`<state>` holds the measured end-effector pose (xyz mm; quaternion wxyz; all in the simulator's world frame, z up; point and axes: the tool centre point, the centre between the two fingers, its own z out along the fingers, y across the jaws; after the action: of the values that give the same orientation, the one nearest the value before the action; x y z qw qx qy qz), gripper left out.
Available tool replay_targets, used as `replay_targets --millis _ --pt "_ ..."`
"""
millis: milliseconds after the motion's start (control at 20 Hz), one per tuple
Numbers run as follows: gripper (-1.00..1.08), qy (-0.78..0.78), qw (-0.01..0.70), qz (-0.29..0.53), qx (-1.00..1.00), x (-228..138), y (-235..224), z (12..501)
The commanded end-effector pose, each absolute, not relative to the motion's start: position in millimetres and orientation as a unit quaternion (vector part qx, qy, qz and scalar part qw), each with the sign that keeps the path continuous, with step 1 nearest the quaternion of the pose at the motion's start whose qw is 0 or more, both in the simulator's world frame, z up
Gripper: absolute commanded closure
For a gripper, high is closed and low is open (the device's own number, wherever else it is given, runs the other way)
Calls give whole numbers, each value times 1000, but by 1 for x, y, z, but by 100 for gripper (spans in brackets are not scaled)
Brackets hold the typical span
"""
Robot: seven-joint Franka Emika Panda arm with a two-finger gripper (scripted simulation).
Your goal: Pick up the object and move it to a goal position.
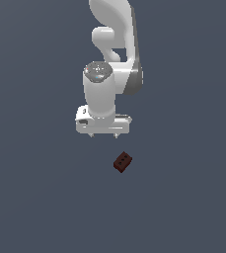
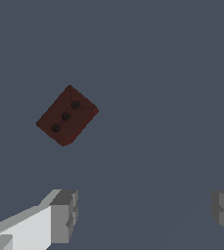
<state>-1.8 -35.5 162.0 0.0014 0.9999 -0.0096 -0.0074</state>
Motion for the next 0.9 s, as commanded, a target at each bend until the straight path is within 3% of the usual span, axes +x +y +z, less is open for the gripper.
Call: replay_targets --millis 0,850 --pt "-92 -10 1 -7 1000 -2 -35 162" --pt "-92 1 9 -6 1000 2 -38 160"
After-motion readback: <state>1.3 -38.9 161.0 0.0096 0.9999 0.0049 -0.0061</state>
